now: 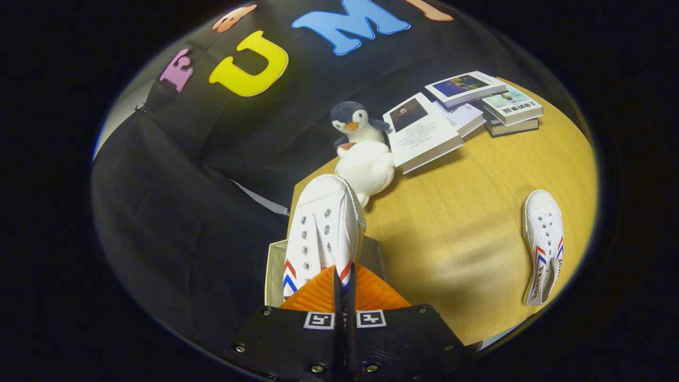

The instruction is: Open the storage box then place both shoes into the box .Put the left shoe in first, then the right shoe, with the right side of both shoes facing outward in a uniform manner.

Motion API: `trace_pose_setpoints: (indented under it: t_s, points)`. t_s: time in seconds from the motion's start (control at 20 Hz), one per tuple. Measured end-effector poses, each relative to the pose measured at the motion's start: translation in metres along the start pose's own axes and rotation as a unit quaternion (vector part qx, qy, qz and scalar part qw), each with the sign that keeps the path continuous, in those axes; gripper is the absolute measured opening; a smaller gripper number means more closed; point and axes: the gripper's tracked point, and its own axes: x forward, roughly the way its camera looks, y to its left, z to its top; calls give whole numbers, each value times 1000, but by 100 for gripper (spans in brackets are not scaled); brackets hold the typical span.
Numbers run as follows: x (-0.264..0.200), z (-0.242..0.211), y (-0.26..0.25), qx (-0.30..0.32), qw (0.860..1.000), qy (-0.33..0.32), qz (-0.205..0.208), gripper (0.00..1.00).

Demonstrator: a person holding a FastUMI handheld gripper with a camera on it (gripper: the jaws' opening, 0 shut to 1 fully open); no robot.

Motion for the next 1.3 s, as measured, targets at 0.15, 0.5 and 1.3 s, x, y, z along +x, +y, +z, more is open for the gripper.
trace_pose_setpoints:
  t_s: [0.15,0.5,1.3]
  points:
    - [14,-13,20,-13,1000,7,3,1]
    - [52,-53,54,-38,998,39,-1,1]
    - [105,-120,64,-64,992,99,-40,1]
